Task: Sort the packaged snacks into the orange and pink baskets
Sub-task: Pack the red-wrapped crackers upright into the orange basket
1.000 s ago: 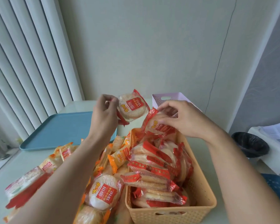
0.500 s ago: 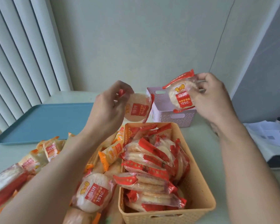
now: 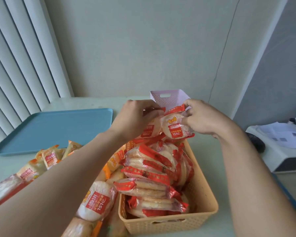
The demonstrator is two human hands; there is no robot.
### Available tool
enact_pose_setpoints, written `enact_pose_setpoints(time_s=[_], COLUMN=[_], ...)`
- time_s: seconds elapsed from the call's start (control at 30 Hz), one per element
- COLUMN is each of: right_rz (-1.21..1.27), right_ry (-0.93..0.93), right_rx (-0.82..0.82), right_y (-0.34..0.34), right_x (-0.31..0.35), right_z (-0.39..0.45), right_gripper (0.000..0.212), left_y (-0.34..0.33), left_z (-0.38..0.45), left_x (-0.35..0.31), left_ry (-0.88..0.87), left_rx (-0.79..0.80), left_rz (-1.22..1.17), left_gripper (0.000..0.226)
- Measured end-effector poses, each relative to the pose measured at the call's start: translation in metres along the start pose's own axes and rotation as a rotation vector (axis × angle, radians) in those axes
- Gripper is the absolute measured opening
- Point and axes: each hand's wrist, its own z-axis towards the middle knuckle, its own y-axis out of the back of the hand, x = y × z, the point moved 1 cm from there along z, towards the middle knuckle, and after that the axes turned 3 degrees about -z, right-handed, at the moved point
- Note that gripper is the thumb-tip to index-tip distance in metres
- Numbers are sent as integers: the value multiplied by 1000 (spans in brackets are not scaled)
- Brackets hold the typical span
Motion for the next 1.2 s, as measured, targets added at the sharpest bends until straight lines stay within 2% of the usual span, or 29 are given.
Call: enact_pose_setpoints(time_s=[0.27,0.37,0.43,0.7,0.77,0.87,0.93,0.97,1.07,1.2], right_rz=[-36,-50,-73,-131,-103,-54,-36,-31,-23,-49], right_ry=[41,68,79,57,67,104,121,126,131,125], right_rx=[28,29,6,-169,-197,-229,-226,-222,-204,-192], right_y=[1,1,1,17,19,21,20,19,15,12], right_x=[2,4,5,4,4,8,11,12,14,12], right_z=[-1,-3,-4,-9,-10,-12,-12,-11,-10,-9], right_gripper=[29,28,22,20,22,20,19,19,22,23], left_y=[6,9,10,26,34,39,34,28,10,9], left_z=[-14,-18,-17,-4,4,14,16,14,6,8], left_x=[8,7,6,6,11,12,11,12,17,8], left_ry=[269,279,277,445,453,353,231,175,95,15], left_rx=[308,472,516,465,378,120,2,19,213,219], left_rz=[97,183,226,-19,-109,-248,-136,-28,241,441], left_gripper=[42,36,32,27,27,30,25,23,20,25])
